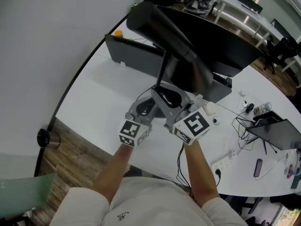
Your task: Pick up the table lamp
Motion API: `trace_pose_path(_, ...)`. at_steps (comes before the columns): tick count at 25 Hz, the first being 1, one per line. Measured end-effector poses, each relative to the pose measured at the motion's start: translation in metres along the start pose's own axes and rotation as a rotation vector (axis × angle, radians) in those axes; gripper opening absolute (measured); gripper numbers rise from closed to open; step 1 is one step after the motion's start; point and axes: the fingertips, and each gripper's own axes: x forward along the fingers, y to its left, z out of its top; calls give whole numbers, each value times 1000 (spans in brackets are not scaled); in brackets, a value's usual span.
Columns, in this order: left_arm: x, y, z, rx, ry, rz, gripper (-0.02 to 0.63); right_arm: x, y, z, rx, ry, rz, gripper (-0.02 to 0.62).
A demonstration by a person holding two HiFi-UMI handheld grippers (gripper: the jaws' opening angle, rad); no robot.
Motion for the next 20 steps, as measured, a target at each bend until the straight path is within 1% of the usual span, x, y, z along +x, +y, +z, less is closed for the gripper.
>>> trace_pose_path(4,-2,-5,8,19,-1,-5,55,-4,1,8,13,-11,-5,37)
trace_pose_path(20,-11,-27,40,14,-15,-70,51,-16,4,43,14,-19,-45,40)
